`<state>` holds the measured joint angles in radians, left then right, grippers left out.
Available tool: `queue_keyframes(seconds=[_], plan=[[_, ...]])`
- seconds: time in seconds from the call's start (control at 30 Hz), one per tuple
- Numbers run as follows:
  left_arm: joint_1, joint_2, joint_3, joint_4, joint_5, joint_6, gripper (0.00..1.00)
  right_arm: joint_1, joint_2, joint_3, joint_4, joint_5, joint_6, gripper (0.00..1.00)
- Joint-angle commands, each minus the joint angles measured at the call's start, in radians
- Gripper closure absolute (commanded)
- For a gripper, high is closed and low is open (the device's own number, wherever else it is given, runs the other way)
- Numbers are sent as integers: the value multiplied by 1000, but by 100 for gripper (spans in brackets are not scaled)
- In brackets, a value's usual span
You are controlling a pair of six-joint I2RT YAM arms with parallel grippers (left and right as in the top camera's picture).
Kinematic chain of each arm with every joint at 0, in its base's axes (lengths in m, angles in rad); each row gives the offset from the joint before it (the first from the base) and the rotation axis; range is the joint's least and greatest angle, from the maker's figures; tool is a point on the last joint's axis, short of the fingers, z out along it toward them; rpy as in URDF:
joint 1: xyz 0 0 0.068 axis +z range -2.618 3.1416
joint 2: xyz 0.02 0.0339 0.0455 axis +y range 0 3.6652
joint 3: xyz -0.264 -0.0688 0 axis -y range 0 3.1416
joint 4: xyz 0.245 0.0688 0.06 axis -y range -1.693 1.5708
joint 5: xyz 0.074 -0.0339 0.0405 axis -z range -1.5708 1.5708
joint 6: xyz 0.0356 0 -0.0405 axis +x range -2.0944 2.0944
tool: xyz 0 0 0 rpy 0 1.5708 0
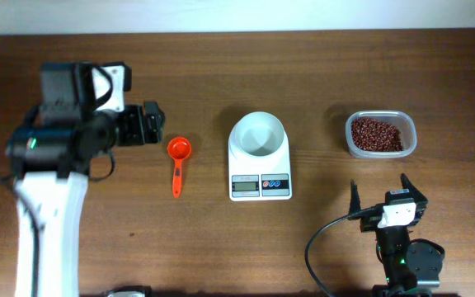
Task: Scoop item into bowl and weigh 50g on scale
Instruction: 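Reach the left gripper to the orange scoop and grasp its handle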
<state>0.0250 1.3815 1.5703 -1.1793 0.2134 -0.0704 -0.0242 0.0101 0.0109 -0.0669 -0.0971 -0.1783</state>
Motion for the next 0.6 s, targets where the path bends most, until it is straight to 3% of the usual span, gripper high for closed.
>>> queue_keyframes(seconds=[0.0,0.03,0.2,0.27,0.33,0.43,0.5,0.53,0.57], plan=[[4,119,8,-95,-16,12,92,4,-7,-5,-5,4,14,1],[2,152,-7,-118,-16,12,100,4,-7,-5,-5,4,14,1],[-24,246,-258,-37,-27,3,98,3,-7,-5,-5,4,14,1],[-24,246,-392,74,-27,-11,76,4,-7,-5,-5,4,14,1],[-26,246,-488,180,-27,-10,64,3,-7,-5,-5,4,14,1],[-38,246,-566,372,-72,-3,49,4,-7,-5,-5,4,14,1],[-64,246,-583,455,-111,-2,46,4,-7,-5,-5,4,14,1],[-81,247,-583,478,-124,-3,29,4,-7,-5,-5,4,14,1],[-97,247,-583,500,-132,-2,1,3,-7,-5,-5,4,14,1]])
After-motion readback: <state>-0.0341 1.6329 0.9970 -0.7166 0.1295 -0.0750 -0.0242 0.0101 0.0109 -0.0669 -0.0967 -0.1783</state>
